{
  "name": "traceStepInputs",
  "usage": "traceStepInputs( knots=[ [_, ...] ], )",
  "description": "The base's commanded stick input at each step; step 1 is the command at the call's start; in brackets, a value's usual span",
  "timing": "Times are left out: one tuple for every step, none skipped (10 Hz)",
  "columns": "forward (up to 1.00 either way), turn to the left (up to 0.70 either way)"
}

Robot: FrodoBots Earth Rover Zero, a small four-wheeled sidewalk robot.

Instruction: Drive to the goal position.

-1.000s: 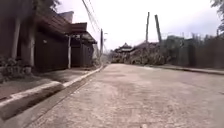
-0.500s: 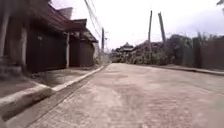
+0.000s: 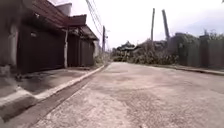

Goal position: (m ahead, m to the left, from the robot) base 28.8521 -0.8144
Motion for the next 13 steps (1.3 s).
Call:
traceStepInputs(
  knots=[
    [1.00,-0.38],
    [1.00,-0.38],
    [1.00,0.00],
    [1.00,0.00],
    [1.00,0.00],
    [1.00,0.00],
    [1.00,0.00],
    [1.00,0.00],
    [1.00,0.00],
    [1.00,0.00],
    [1.00,0.00],
    [1.00,0.00],
    [1.00,0.00]
  ],
)
